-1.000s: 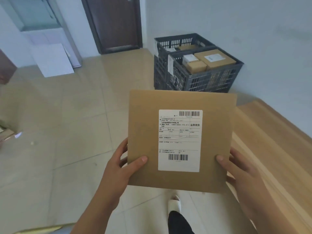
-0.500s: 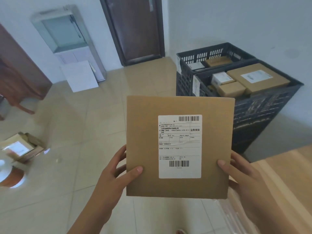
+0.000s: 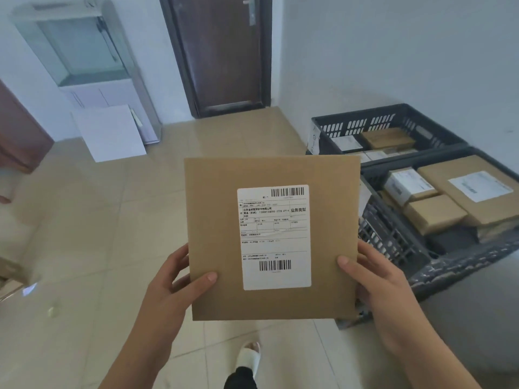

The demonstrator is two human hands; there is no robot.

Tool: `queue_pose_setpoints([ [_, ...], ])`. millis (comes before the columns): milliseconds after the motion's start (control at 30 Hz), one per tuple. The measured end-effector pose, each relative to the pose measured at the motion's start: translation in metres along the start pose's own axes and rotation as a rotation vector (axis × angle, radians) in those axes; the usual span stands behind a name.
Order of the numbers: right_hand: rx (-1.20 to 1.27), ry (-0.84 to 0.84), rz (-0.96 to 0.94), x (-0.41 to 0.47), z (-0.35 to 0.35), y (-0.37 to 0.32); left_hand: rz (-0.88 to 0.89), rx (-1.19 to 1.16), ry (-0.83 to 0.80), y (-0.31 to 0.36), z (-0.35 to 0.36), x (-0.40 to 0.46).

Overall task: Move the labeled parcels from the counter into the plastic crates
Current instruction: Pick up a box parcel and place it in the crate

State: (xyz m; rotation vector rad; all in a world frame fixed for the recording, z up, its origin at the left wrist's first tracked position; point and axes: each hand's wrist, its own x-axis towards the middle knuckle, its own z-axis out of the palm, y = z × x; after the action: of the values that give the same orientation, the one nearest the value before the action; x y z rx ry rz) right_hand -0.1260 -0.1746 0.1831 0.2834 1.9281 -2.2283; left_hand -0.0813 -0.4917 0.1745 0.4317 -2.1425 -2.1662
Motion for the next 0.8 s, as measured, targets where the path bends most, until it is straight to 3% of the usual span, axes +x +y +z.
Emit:
queue_pose_setpoints([
  [333, 0.067, 0.231, -0.002, 0.151, 0.052, -0.045, -0.011, 0.03, -0.168, 0.044, 0.013, 0.227],
  [533, 0.087, 0.371, 0.026, 0.228, 0.028, -0.053, -0.05, 0.108, -0.287, 0.052, 0.069, 0.329],
  [800, 0.199, 0.438, 0.062, 0.379, -0.014, -0.064, -0.021, 0.237, -0.29, 0.085, 0.171, 0.467],
])
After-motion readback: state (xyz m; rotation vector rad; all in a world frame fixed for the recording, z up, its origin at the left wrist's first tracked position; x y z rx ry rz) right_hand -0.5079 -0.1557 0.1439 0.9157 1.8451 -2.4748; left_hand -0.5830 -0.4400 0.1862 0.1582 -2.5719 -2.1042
